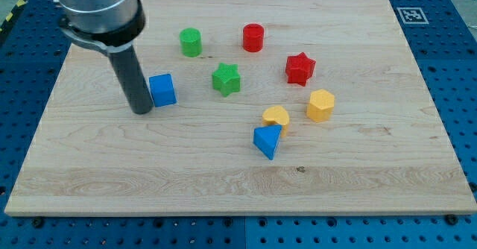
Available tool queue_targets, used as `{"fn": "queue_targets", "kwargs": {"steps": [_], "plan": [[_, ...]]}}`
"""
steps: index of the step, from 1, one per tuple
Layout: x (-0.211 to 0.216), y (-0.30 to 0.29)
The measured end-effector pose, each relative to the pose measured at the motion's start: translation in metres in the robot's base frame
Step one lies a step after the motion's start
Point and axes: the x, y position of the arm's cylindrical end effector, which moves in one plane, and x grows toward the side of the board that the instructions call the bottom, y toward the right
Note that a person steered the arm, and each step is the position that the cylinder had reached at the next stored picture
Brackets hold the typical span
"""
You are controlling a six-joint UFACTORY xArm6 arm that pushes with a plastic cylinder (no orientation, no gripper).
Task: Nudge the blue triangle up a bit
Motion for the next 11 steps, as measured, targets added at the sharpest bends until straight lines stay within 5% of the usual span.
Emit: {"fn": "queue_targets", "kwargs": {"steps": [3, 4, 11], "plan": [[0.105, 0.190], [0.100, 0.252], [0.092, 0.200]]}}
